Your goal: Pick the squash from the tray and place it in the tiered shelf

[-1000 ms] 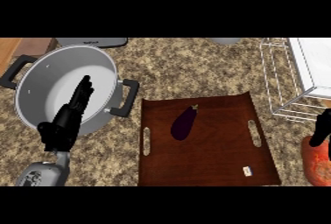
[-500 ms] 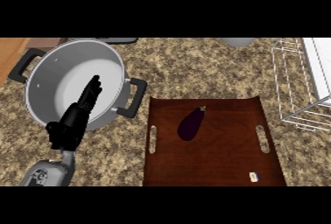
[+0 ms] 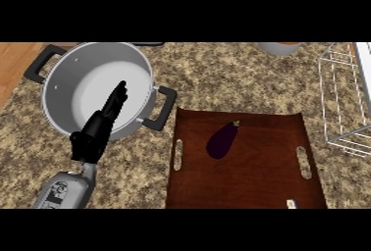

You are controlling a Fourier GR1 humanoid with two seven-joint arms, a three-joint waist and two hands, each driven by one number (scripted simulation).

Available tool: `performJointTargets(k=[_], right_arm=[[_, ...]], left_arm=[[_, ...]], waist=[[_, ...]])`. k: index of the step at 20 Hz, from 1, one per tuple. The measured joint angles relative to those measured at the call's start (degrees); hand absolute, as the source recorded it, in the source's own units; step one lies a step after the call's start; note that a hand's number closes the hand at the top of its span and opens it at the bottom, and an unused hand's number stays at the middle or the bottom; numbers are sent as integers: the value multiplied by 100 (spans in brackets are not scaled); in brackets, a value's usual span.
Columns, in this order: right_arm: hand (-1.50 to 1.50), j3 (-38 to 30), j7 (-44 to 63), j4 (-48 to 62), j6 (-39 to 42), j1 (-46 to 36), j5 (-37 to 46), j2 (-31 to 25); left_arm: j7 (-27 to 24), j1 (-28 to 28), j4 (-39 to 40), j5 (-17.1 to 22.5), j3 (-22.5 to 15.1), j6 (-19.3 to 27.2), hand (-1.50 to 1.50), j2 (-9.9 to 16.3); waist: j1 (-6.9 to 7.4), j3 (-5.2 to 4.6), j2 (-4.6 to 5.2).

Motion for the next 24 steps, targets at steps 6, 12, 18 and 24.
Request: performJointTargets(k=[6, 12, 18, 24], right_arm=[[150, 329, -362, 345, -380, -561, 408, 179], [150, 744, -750, 585, -746, -1033, 818, 634], [150, 1051, -300, 954, -283, -1550, 359, 1032], [150, 1293, -38, 1375, -38, -2103, 259, 1287]], left_arm=[[55, -147, 103, -104, -59, 49, 0, -118], [1, -135, 131, -119, -37, 13, 0, -135], [-42, -185, 191, -116, 9, -39, 0, -125], [2, -182, 174, -130, 12, -40, 0, -171]], waist=[[97, -6, 0], [113, -9, -13], [139, -9, -9], [124, -7, -13]])
